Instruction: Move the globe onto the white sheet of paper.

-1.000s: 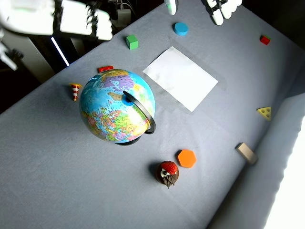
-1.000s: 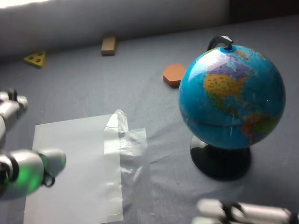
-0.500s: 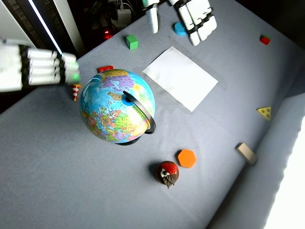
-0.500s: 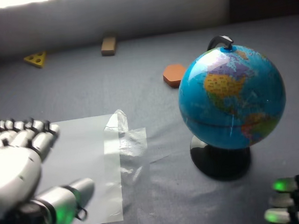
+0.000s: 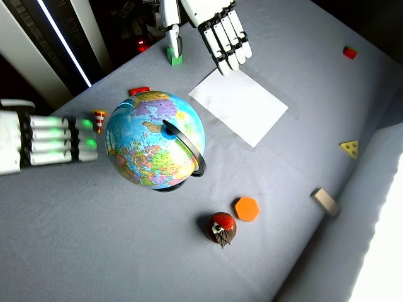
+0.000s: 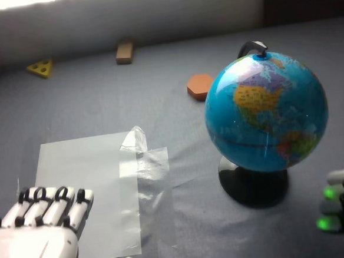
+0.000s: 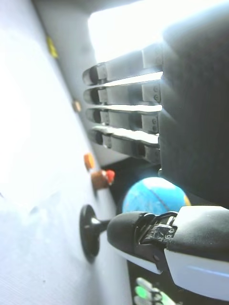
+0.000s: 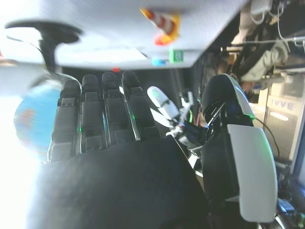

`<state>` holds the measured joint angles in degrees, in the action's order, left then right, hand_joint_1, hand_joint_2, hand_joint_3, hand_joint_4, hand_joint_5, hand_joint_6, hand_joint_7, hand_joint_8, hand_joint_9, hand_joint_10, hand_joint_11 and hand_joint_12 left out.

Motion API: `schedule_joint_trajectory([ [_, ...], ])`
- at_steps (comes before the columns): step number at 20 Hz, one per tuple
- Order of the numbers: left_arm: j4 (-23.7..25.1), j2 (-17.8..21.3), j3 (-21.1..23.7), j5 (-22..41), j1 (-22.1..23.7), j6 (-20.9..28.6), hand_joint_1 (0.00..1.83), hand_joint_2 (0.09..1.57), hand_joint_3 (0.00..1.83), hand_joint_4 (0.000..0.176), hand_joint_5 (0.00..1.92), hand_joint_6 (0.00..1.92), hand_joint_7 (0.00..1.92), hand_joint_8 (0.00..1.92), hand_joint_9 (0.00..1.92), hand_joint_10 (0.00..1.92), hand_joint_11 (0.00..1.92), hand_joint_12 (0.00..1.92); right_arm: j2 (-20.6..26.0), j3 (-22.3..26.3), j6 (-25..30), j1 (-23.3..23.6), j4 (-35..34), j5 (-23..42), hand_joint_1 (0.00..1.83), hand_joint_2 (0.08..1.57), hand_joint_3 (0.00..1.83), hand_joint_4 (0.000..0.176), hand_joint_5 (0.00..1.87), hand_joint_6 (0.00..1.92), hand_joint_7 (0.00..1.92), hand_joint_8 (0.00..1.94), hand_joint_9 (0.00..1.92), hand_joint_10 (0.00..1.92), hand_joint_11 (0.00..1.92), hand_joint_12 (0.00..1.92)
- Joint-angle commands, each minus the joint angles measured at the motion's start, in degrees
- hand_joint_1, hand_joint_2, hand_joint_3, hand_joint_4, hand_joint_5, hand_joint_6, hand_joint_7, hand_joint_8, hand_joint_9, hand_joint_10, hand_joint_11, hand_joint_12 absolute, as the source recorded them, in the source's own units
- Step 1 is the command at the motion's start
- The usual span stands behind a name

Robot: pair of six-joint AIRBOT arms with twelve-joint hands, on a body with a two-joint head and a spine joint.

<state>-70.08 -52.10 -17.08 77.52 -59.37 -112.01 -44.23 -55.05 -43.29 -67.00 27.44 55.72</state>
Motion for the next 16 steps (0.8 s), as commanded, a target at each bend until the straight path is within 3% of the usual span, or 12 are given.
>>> schedule_joint_trajectory([
  [1, 4.7, -0.4, 0.1, 7.2, -0.5, 1.2, 0.00, 1.21, 0.00, 0.000, 0.02, 0.00, 0.00, 0.00, 0.00, 0.00, 0.00, 0.00, -0.5, -1.4, 2.0, 1.1, -0.8, 3.8, 0.04, 1.17, 0.00, 0.000, 0.08, 0.00, 0.06, 0.00, 0.05, 0.00, 0.00, 0.00],
  [6, 8.3, -3.9, -1.0, 12.0, -5.7, 5.7, 0.00, 1.21, 0.00, 0.000, 0.02, 0.00, 0.00, 0.00, 0.00, 0.00, 0.00, 0.00, -3.0, -7.7, 3.3, 6.7, 1.2, -0.5, 0.04, 1.17, 0.00, 0.000, 0.08, 0.00, 0.07, 0.00, 0.05, 0.00, 0.00, 0.00],
  [8, 9.0, -4.6, -1.7, 11.9, -7.0, 6.6, 0.00, 1.21, 0.00, 0.000, 0.02, 0.00, 0.00, 0.00, 0.00, 0.00, 0.00, 0.00, -4.6, -10.1, 3.7, 8.6, 3.7, -0.7, 0.04, 1.17, 0.00, 0.000, 0.08, 0.00, 0.07, 0.00, 0.05, 0.00, 0.00, 0.00],
  [12, 9.5, -5.9, -3.6, 11.2, -9.2, 9.5, 0.00, 1.21, 0.00, 0.000, 0.02, 0.00, 0.00, 0.00, 0.00, 0.00, 0.00, 0.00, -8.7, -15.1, 6.0, 14.4, 8.5, -8.6, 0.04, 1.17, 0.00, 0.000, 0.06, 0.00, 0.06, 0.00, 0.05, 0.00, 0.00, 0.00],
  [16, 11.0, -5.7, -5.4, 7.3, -9.8, 10.1, 0.00, 1.21, 0.00, 0.000, 0.03, 0.00, 0.00, 0.00, 0.00, 0.00, 0.00, 0.00, -10.5, -17.8, 8.5, 16.8, 14.0, -9.1, 0.03, 1.17, 0.00, 0.000, 0.08, 0.01, 0.06, 0.00, 0.05, 0.00, 0.00, 0.00],
])
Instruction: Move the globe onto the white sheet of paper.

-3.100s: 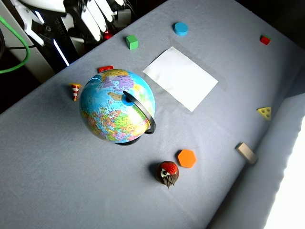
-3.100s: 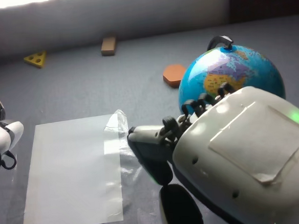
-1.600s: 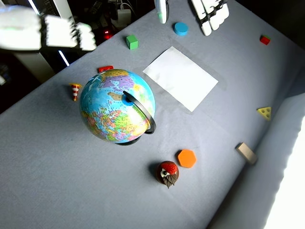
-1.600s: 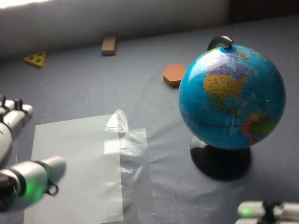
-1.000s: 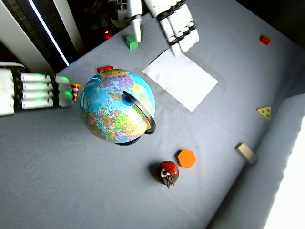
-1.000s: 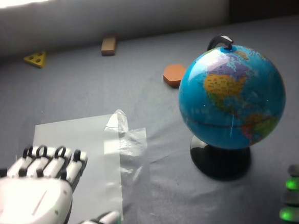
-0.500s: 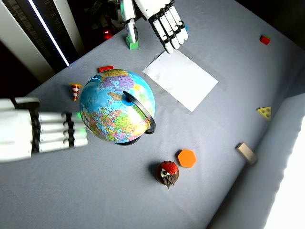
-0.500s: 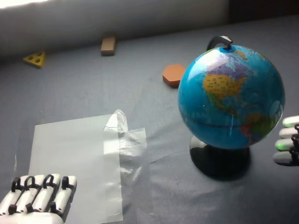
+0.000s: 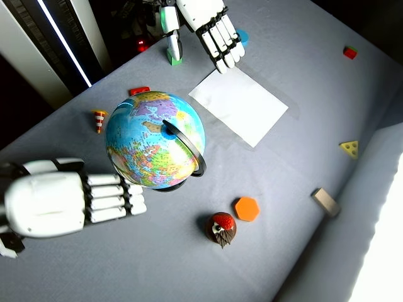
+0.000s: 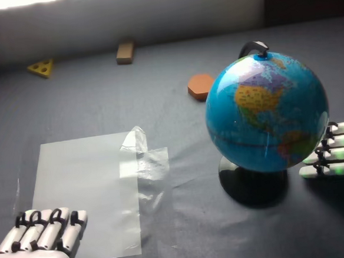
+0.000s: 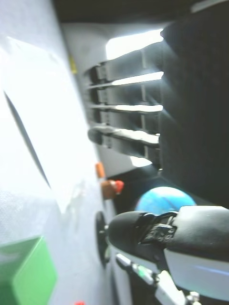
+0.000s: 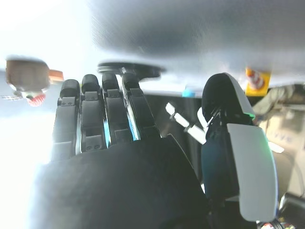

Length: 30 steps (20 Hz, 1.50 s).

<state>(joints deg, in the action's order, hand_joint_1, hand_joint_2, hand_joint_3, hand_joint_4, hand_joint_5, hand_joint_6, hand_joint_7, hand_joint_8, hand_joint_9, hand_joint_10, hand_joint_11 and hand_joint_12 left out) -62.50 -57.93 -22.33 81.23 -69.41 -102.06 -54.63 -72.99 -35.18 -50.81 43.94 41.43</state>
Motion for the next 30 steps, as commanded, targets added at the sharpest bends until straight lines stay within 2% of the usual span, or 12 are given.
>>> schedule_joint_trajectory([
  [1, 3.5, 0.2, -0.3, 3.6, -0.1, 0.5, 0.00, 1.21, 0.00, 0.000, 0.03, 0.00, 0.00, 0.00, 0.00, 0.00, 0.00, 0.00, -0.2, 0.0, 1.0, 1.2, -1.6, 5.2, 0.02, 1.17, 0.00, 0.000, 0.08, 0.01, 0.06, 0.00, 0.05, 0.00, 0.00, 0.00],
  [4, 4.2, 0.0, -1.2, 3.4, -1.7, 3.2, 0.00, 1.21, 0.00, 0.000, 0.03, 0.00, 0.00, 0.00, 0.00, 0.00, 0.00, 0.00, -0.2, -0.1, 4.0, 3.5, 2.2, 5.2, 0.01, 1.17, 0.00, 0.000, 0.08, 0.01, 0.11, 0.02, 0.09, 0.02, 0.03, 0.02],
  [7, 5.2, 0.1, -1.8, 3.2, -2.5, 4.1, 0.00, 1.21, 0.00, 0.000, 0.03, 0.00, 0.00, 0.00, 0.00, 0.00, 0.00, 0.00, -0.3, -0.1, 5.2, 5.4, 2.7, 4.9, 0.01, 1.17, 0.00, 0.000, 0.08, 0.00, 0.09, 0.01, 0.09, 0.01, 0.02, 0.02],
  [10, 6.0, 0.1, -2.4, 2.5, -2.5, 4.2, 0.00, 1.21, 0.00, 0.000, 0.03, 0.00, 0.00, 0.00, 0.00, 0.00, 0.00, 0.00, -1.3, 0.0, 6.3, 7.4, 4.7, 1.9, 0.01, 1.18, 0.00, 0.000, 0.08, 0.00, 0.12, 0.02, 0.10, 0.02, 0.02, 0.02],
  [11, 6.3, -0.1, -3.0, 2.4, -2.5, 4.7, 0.00, 1.21, 0.00, 0.000, 0.03, 0.00, 0.00, 0.00, 0.00, 0.00, 0.00, 0.00, -2.3, 0.0, 7.4, 8.2, 6.7, 0.2, 0.01, 1.18, 0.00, 0.000, 0.08, 0.00, 0.12, 0.00, 0.11, 0.00, 0.00, 0.09],
  [14, 7.5, 0.1, -3.3, 2.2, -2.6, 5.6, 0.00, 1.21, 0.00, 0.000, 0.02, 0.00, 0.00, 0.00, 0.00, 0.00, 0.00, 0.00, -3.2, 0.0, 7.5, 8.5, 6.9, -0.2, 0.00, 1.18, 0.00, 0.000, 0.08, 0.00, 0.13, 0.00, 0.11, 0.00, 0.00, 0.11],
  [17, 9.3, 0.2, -3.9, 1.1, -3.3, 7.0, 0.00, 1.21, 0.00, 0.000, 0.01, 0.00, 0.00, 0.00, 0.00, 0.00, 0.00, 0.00, -5.0, 0.0, 9.3, 9.7, 9.2, -4.4, 0.00, 1.18, 0.00, 0.000, 0.08, 0.00, 0.12, 0.00, 0.11, 0.00, 0.00, 0.14],
  [21, 9.4, 0.3, -4.3, 0.7, -4.0, 8.4, 0.00, 1.21, 0.00, 0.000, 0.01, 0.00, 0.00, 0.00, 0.00, 0.00, 0.00, 0.00, -6.7, 0.1, 10.2, 11.0, 10.5, -6.3, 0.00, 1.18, 0.00, 0.000, 0.08, 0.00, 0.14, 0.01, 0.11, 0.00, 0.00, 0.14],
  [30, 9.0, 0.3, -4.1, 0.7, -4.7, 9.4, 0.00, 1.21, 0.00, 0.000, 0.01, 0.00, 0.00, 0.00, 0.00, 0.00, 0.00, 0.00, -12.1, 3.0, 9.2, 17.4, 10.5, -19.9, 0.00, 1.17, 0.00, 0.000, 0.08, 0.00, 0.14, 0.00, 0.11, 0.00, 0.00, 0.14],
])
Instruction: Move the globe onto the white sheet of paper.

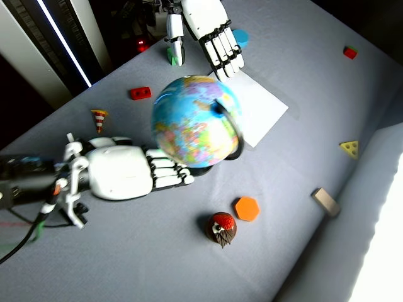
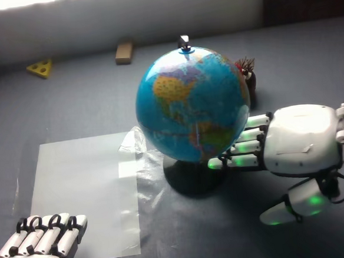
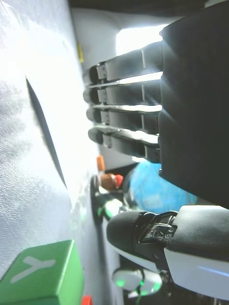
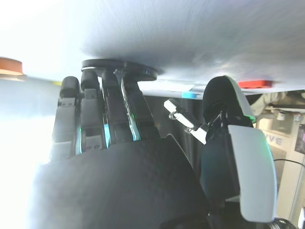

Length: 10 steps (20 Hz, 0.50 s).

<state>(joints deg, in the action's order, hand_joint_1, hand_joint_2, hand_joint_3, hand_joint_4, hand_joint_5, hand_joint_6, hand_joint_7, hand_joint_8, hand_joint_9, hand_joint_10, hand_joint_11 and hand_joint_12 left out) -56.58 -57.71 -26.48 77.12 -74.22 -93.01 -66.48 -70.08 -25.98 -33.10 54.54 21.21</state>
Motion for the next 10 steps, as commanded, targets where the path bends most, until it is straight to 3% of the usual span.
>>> schedule_joint_trajectory([
  [1, 2.9, 0.1, 0.1, 4.9, 0.1, 0.4, 0.00, 1.21, 0.00, 0.000, 0.01, 0.00, 0.00, 0.00, 0.00, 0.00, 0.00, 0.00, -0.9, 0.5, -0.9, 0.3, -0.2, -0.8, 0.00, 1.17, 0.00, 0.000, 0.08, 0.00, 0.14, 0.00, 0.11, 0.00, 0.00, 0.14],
  [10, 2.6, 0.0, 0.5, 4.9, 0.0, 0.7, 0.00, 1.21, 0.00, 0.000, 0.01, 0.00, 0.00, 0.00, 0.00, 0.00, 0.00, 0.00, -7.4, 0.9, -5.5, 6.6, -0.1, -8.8, 0.00, 1.17, 0.00, 0.000, 0.09, 0.00, 0.14, 0.00, 0.11, 0.00, 0.00, 0.14],
])
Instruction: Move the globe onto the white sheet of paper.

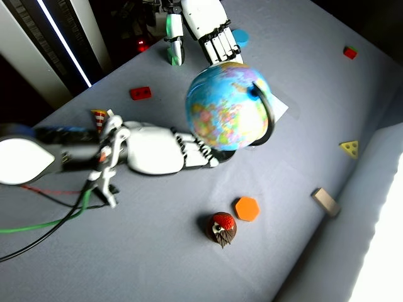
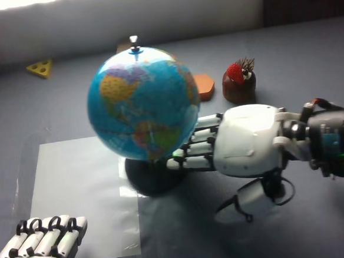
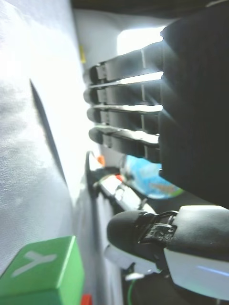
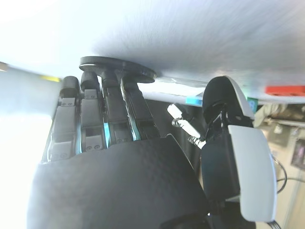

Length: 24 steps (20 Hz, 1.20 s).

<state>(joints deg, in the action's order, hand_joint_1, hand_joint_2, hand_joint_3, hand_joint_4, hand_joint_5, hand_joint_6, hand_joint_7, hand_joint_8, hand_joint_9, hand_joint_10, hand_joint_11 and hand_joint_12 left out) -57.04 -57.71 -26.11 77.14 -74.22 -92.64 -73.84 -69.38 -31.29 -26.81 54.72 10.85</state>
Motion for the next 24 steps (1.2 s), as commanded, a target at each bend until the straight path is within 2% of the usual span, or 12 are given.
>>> schedule_joint_trajectory([
  [1, 3.0, 0.0, 0.1, 4.8, 0.0, 0.4, 0.00, 1.21, 0.00, 0.000, 0.01, 0.00, 0.00, 0.00, 0.00, 0.00, 0.00, 0.00, -0.9, 0.2, -0.8, 0.8, -0.3, 0.6, 0.00, 1.17, 0.00, 0.000, 0.09, 0.00, 0.15, 0.00, 0.11, 0.00, 0.00, 0.14],
  [9, 2.7, -0.1, 0.5, 4.8, 0.0, 1.1, 0.00, 1.21, 0.00, 0.000, 0.01, 0.00, 0.00, 0.00, 0.00, 0.00, 0.00, 0.00, -8.7, -1.0, -1.0, 4.7, -0.3, -5.7, 0.00, 1.17, 0.00, 0.000, 0.09, 0.00, 0.15, 0.00, 0.12, 0.00, 0.00, 0.17],
  [15, 2.5, -0.3, 0.7, 4.8, 0.0, 1.1, 0.00, 1.21, 0.00, 0.000, 0.01, 0.00, 0.00, 0.00, 0.00, 0.00, 0.00, 0.00, -11.7, -1.0, -1.8, 6.0, -0.3, -7.1, 0.00, 1.17, 0.00, 0.000, 0.09, 0.00, 0.16, 0.00, 0.12, 0.00, 0.00, 0.15],
  [20, 1.4, -0.2, 0.6, 4.8, 0.1, 1.2, 0.00, 1.21, 0.00, 0.000, 0.00, 0.00, 0.00, 0.00, 0.00, 0.00, 0.00, 0.00, -12.2, -1.0, -1.8, 7.0, -0.3, -8.4, 0.00, 1.17, 0.00, 0.000, 0.09, 0.00, 0.16, 0.00, 0.12, 0.00, 0.00, 0.15],
  [24, -1.1, 0.1, 1.7, 4.8, 1.1, 2.4, 0.00, 1.21, 0.00, 0.000, 0.01, 0.00, 0.00, 0.00, 0.00, 0.00, 0.00, 0.00, -8.4, 1.8, -0.6, 7.5, -0.3, -7.6, 0.00, 1.17, 0.00, 0.000, 0.08, 0.00, 0.16, 0.00, 0.12, 0.00, 0.00, 0.15],
])
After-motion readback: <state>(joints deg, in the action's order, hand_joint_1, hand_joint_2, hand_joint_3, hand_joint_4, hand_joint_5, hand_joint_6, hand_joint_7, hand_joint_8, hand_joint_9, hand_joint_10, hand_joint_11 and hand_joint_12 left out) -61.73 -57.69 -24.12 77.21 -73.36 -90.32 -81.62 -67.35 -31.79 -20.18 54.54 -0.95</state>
